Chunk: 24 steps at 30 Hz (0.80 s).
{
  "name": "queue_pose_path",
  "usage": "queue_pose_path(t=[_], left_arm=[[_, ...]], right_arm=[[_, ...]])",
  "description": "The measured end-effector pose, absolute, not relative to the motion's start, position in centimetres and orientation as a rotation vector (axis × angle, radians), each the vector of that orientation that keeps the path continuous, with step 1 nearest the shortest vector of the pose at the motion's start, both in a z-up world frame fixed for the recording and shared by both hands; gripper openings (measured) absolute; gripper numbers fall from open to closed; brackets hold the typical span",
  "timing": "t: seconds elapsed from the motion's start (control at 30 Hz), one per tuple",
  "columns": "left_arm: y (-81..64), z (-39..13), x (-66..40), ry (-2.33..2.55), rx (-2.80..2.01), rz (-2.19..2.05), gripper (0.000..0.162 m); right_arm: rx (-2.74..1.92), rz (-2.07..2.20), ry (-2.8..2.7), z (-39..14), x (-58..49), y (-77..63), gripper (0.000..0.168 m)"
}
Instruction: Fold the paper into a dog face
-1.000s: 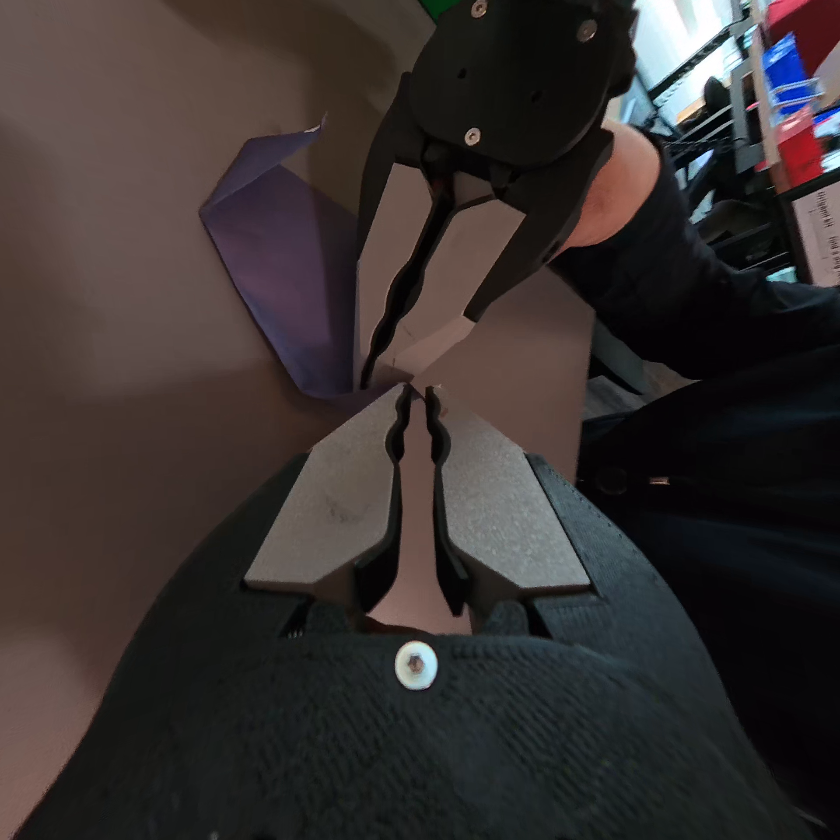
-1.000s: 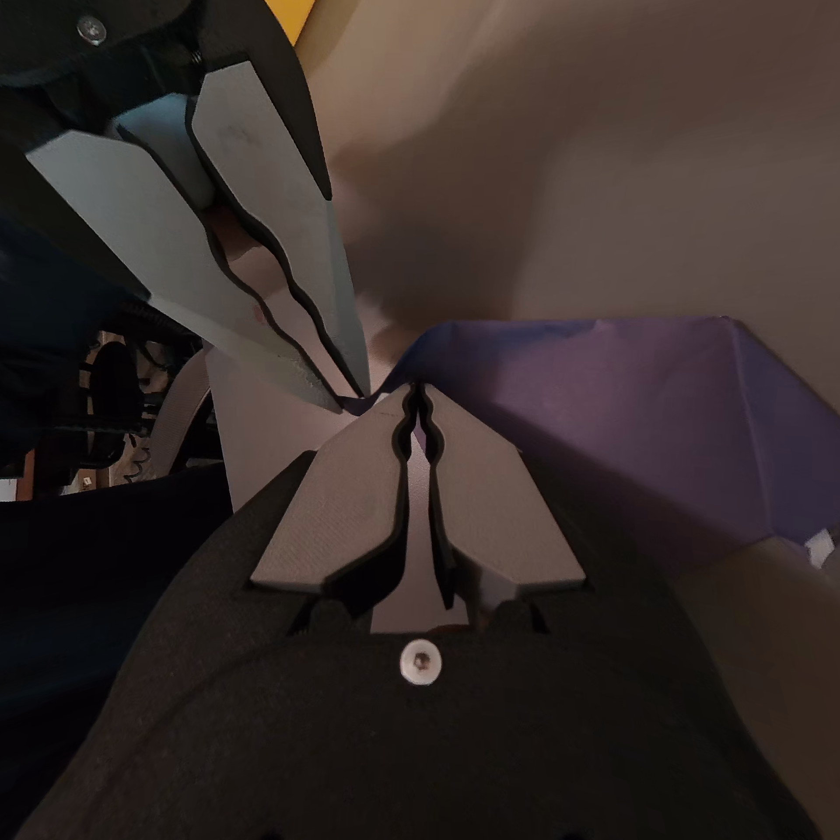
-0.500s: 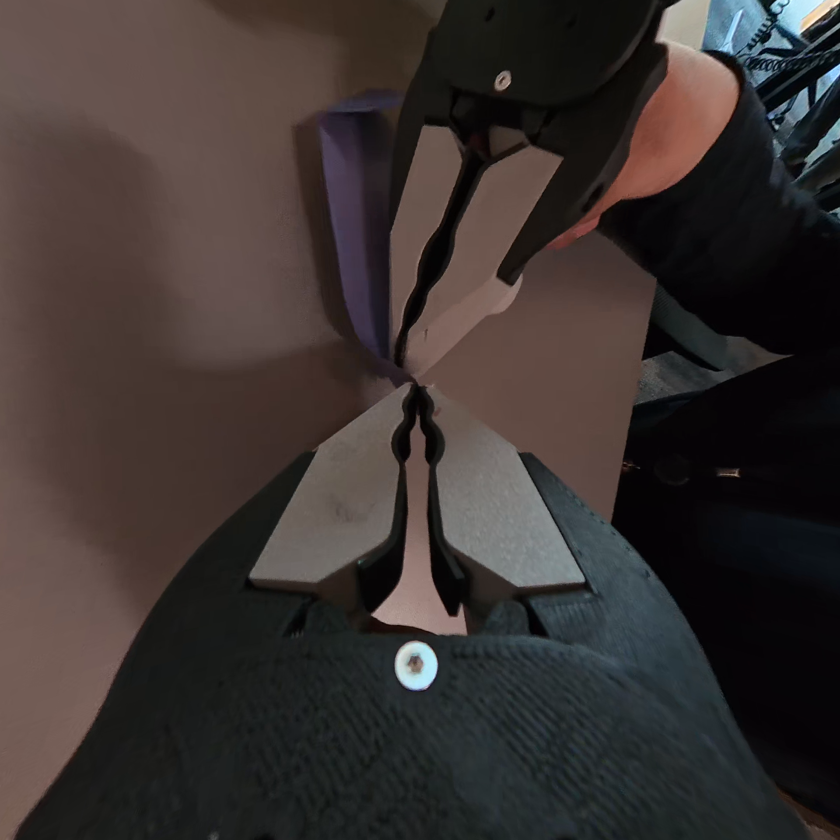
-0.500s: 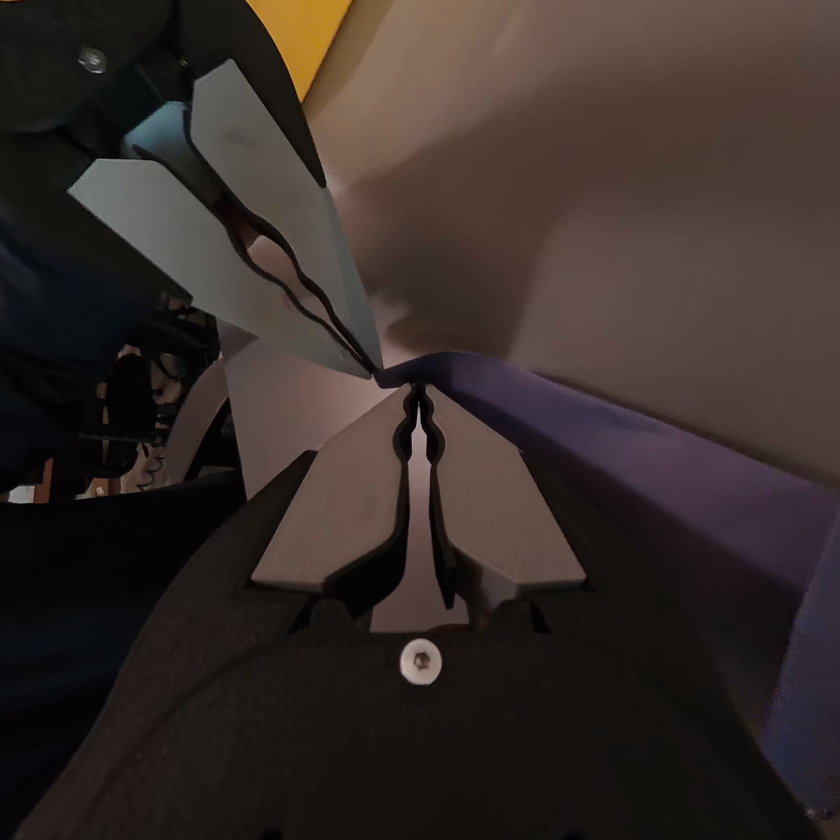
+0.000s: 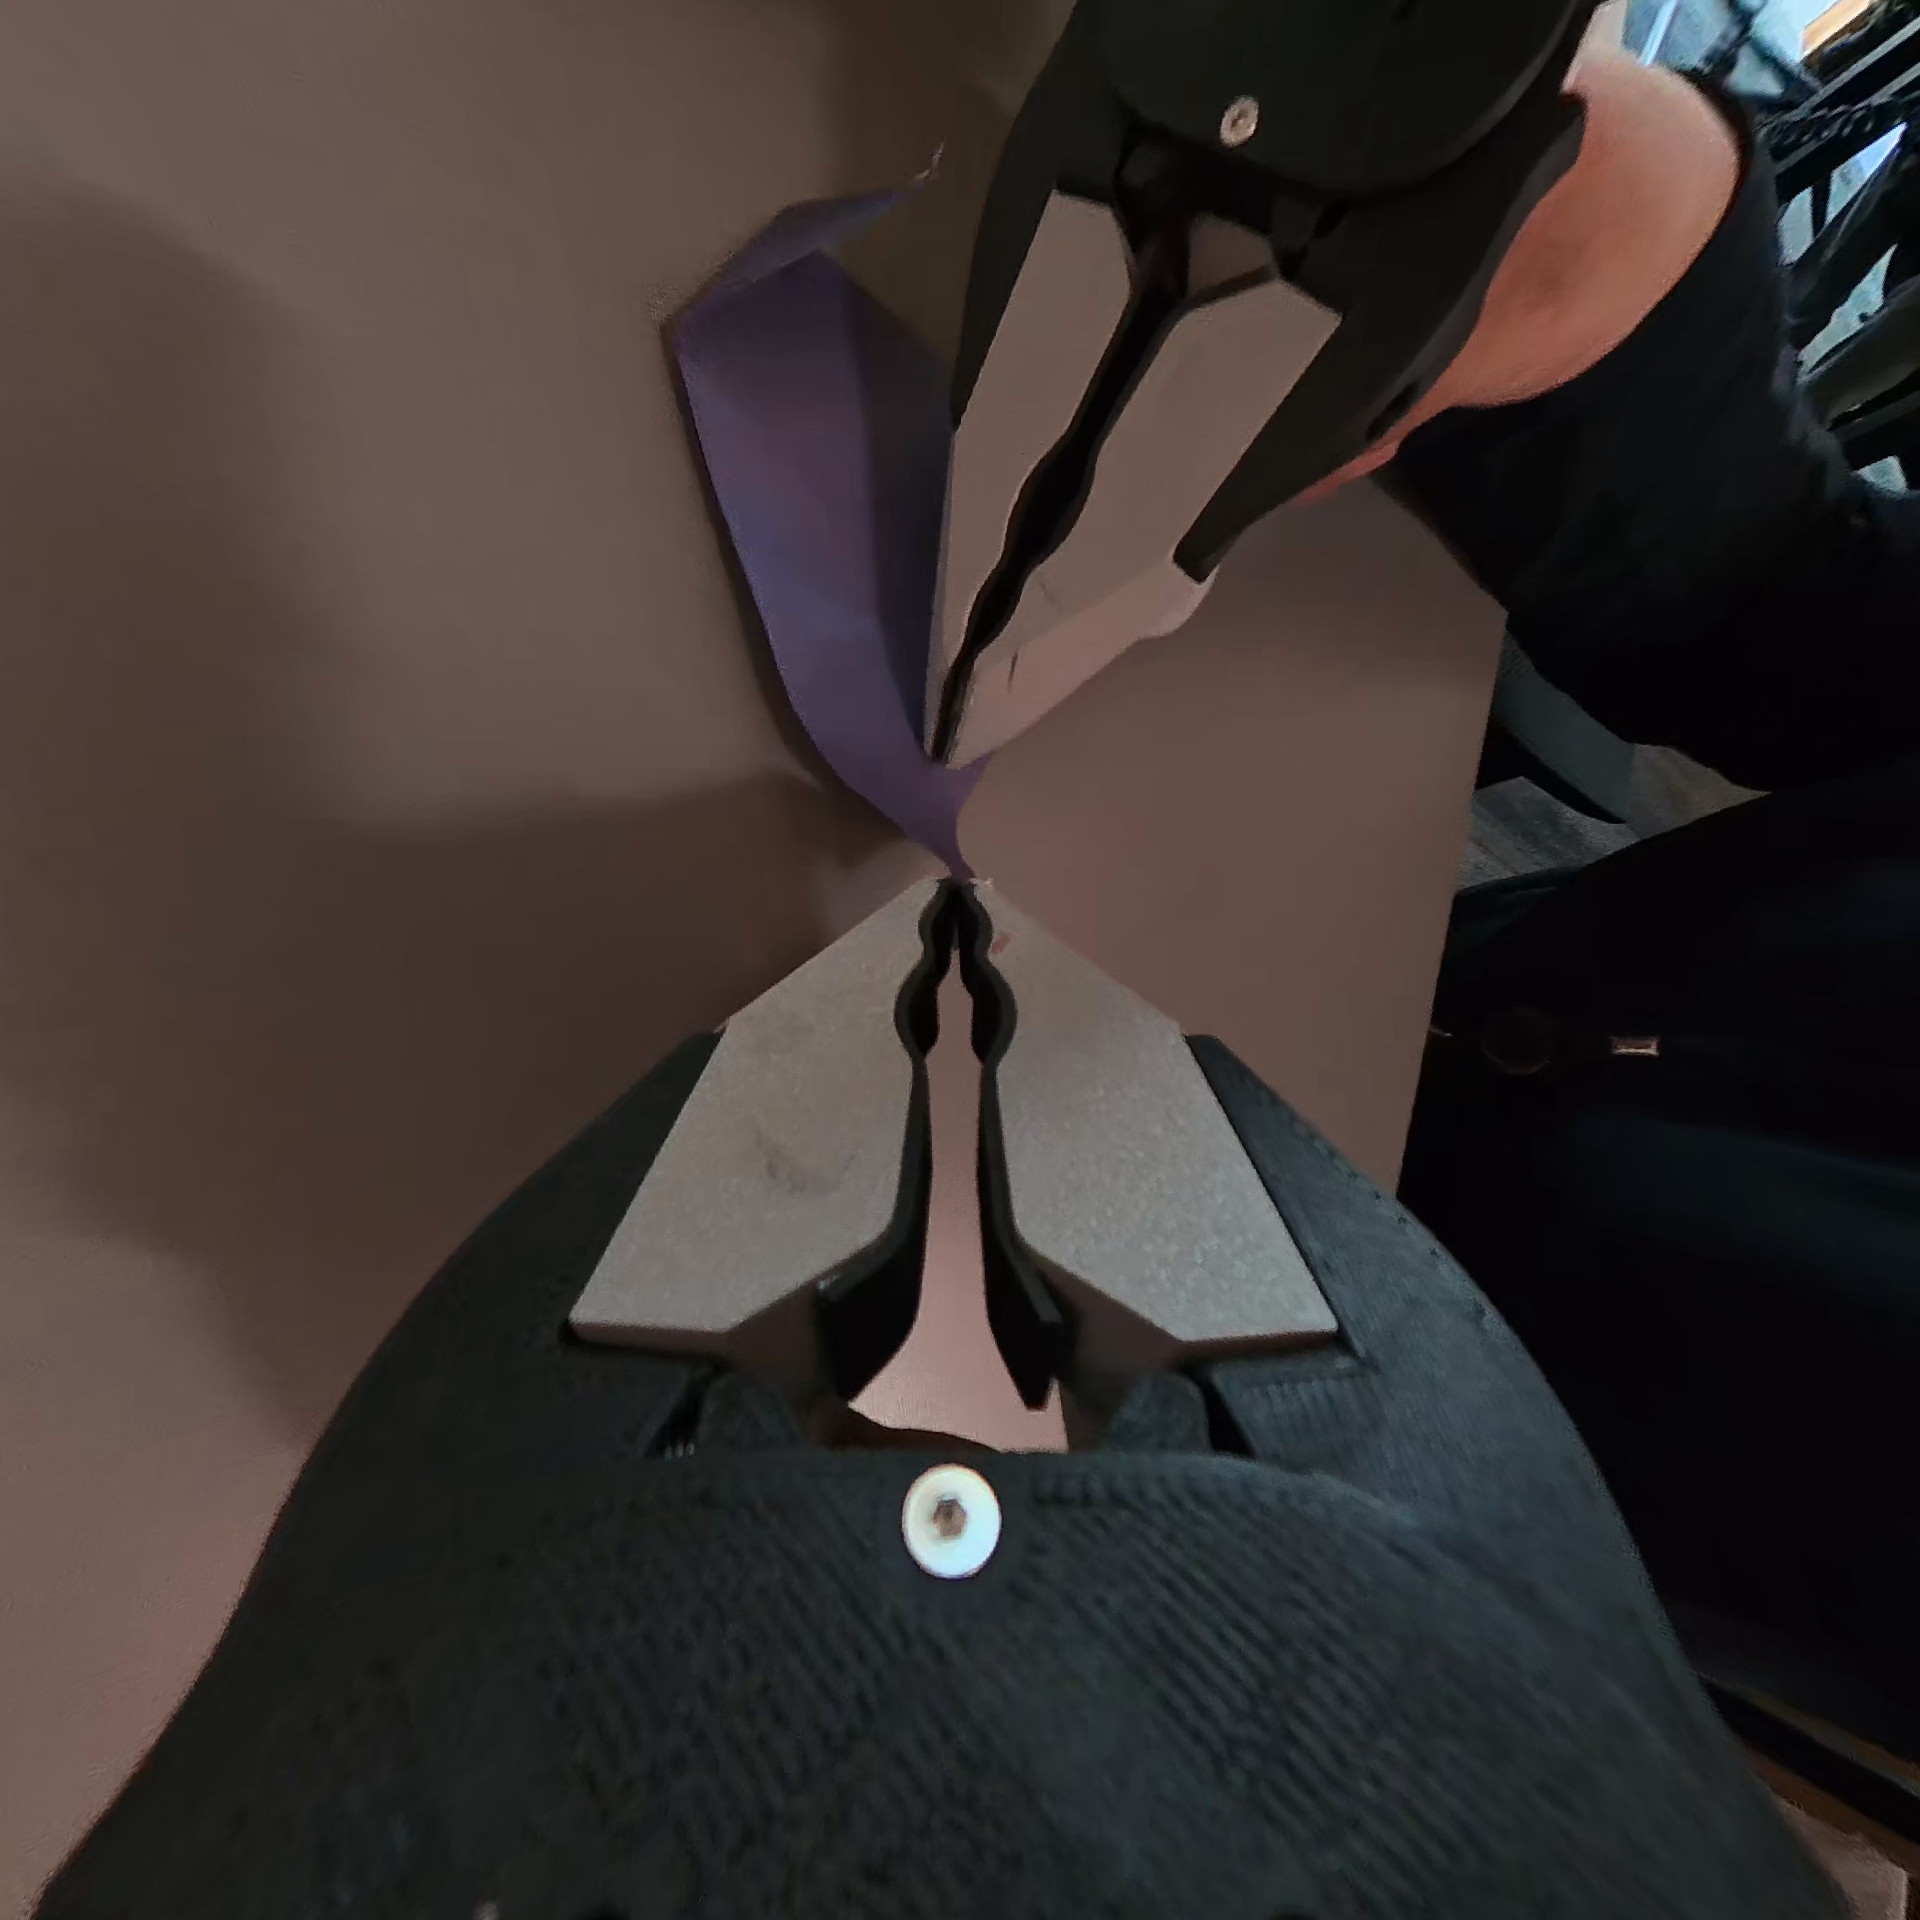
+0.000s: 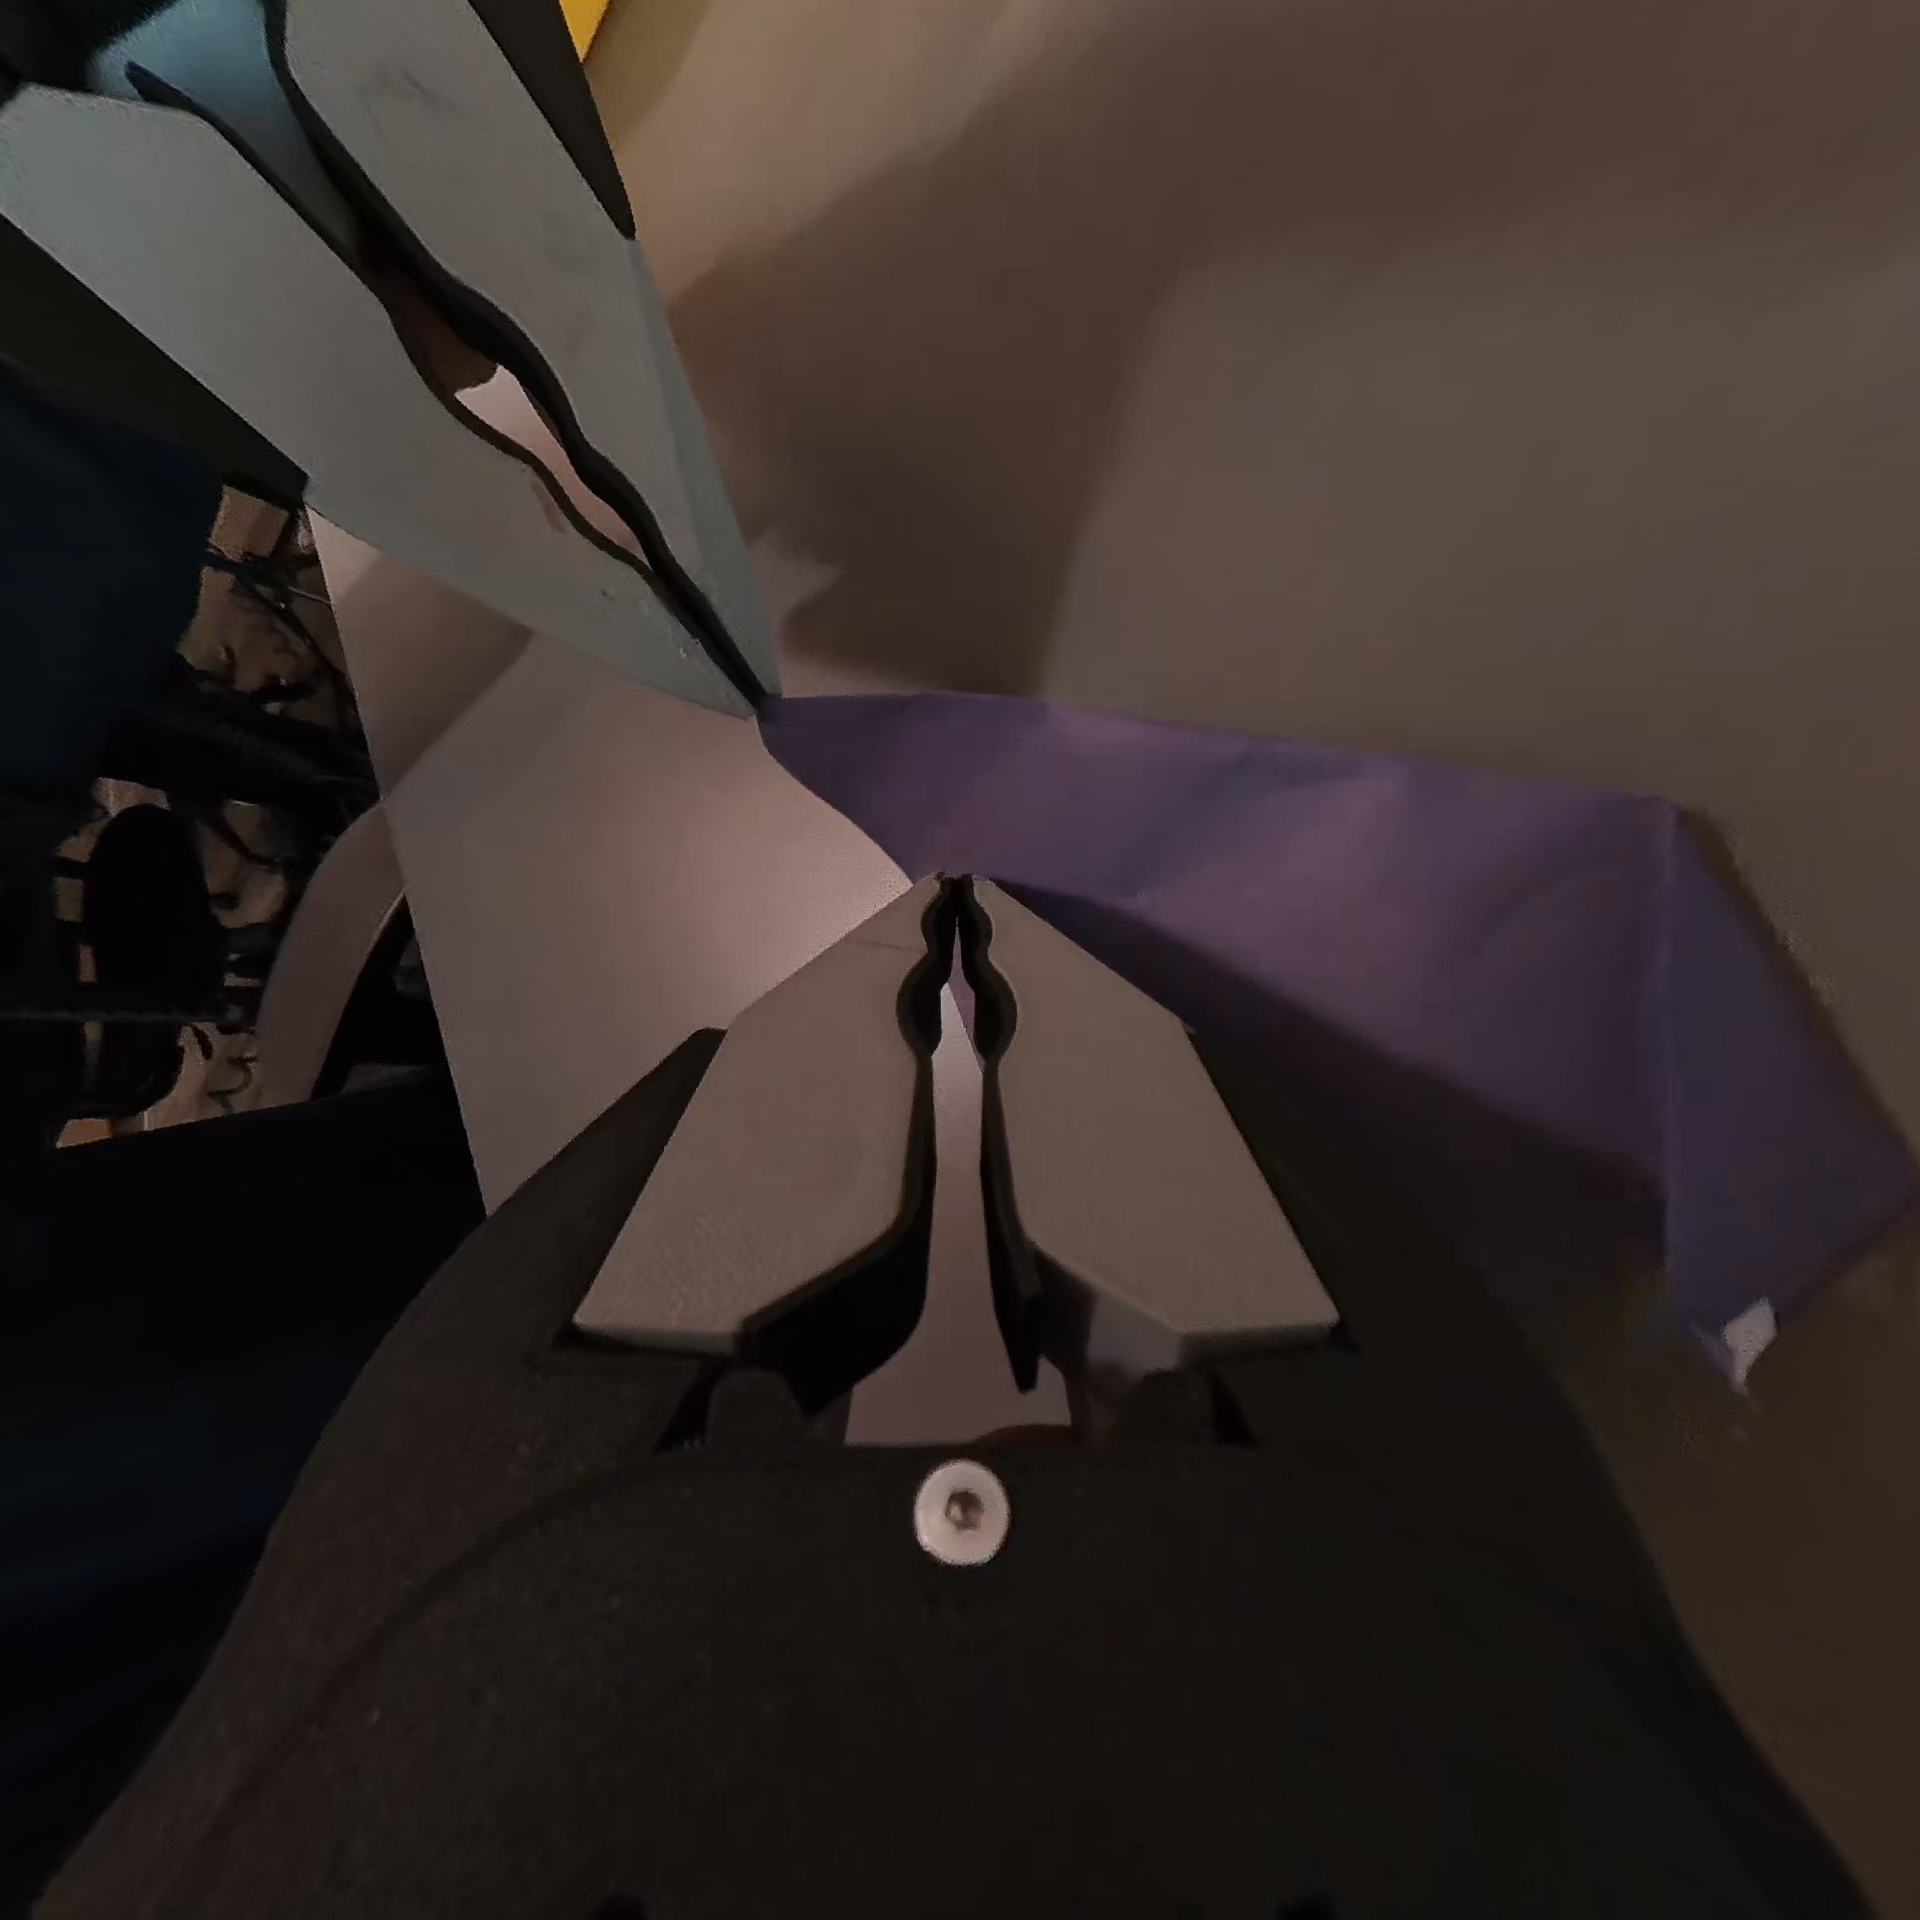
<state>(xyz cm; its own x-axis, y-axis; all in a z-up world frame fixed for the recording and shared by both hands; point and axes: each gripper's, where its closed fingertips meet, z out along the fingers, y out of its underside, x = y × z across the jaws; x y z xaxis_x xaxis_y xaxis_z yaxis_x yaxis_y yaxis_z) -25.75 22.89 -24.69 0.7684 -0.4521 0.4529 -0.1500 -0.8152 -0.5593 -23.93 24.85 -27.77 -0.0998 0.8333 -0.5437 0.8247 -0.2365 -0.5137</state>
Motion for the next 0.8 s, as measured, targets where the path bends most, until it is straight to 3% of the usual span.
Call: queue_pose_path(t=[0.8], left_arm=[[24.8,-24.7,-22.8,0.365,-2.362,-0.925,0.004]], right_arm=[[-2.187,1.448,-1.811,-27.7,-25.0,24.4,0.0]])
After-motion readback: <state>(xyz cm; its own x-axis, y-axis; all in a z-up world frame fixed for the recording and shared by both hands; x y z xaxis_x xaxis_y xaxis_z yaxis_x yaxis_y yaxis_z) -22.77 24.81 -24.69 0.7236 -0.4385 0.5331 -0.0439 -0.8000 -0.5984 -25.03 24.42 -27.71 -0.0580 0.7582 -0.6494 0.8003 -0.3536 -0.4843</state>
